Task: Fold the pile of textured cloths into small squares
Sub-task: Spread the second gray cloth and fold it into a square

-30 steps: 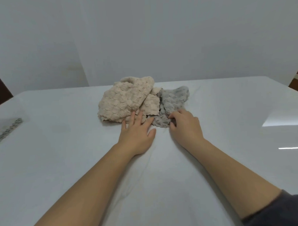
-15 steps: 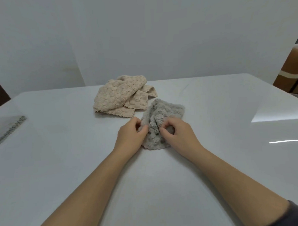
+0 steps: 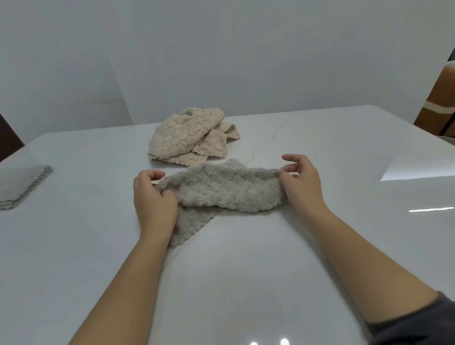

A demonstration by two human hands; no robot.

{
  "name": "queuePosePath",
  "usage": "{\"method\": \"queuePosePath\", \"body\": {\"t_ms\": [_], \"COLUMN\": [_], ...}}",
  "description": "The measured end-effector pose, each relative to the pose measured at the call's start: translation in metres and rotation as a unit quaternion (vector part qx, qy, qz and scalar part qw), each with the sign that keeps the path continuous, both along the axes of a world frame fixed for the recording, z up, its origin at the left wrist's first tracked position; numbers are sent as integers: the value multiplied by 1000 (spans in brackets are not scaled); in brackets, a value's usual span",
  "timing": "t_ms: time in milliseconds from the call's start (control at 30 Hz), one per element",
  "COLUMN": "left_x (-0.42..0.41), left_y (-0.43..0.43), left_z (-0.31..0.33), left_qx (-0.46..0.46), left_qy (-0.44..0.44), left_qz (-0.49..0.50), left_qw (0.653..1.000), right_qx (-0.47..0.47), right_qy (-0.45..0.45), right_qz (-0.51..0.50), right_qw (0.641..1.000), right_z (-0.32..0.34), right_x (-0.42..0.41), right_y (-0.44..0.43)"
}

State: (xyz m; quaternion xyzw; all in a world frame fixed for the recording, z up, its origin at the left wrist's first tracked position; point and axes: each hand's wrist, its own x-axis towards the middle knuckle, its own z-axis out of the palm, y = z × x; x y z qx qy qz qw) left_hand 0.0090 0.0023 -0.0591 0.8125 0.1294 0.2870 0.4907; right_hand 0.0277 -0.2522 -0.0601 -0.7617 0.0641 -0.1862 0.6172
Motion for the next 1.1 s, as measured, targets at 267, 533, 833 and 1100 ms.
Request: {"method": "queuePosePath", "body": {"t_ms": [267,533,833,1100], "left_x": [4,3,-4,5], "left_y": [13,13,-18,-10], "left_z": [-1,3,-3,-12], "left_qx": [125,74,327,237], "left_qy": [79,-20,115,77], "left_qz": [23,70,-24,-158], "left_qw": [989,995,938,955], "right_qx": [-84,112,-156,-504], "right_qy": [48,50,-3,114], "right_qz": [45,132,94,207], "right_qw": [994,984,983,831], "right_z": [-2,19,3,-9], "right_x": [3,-8,-3,7], "right_y": [2,3,2,11]}}
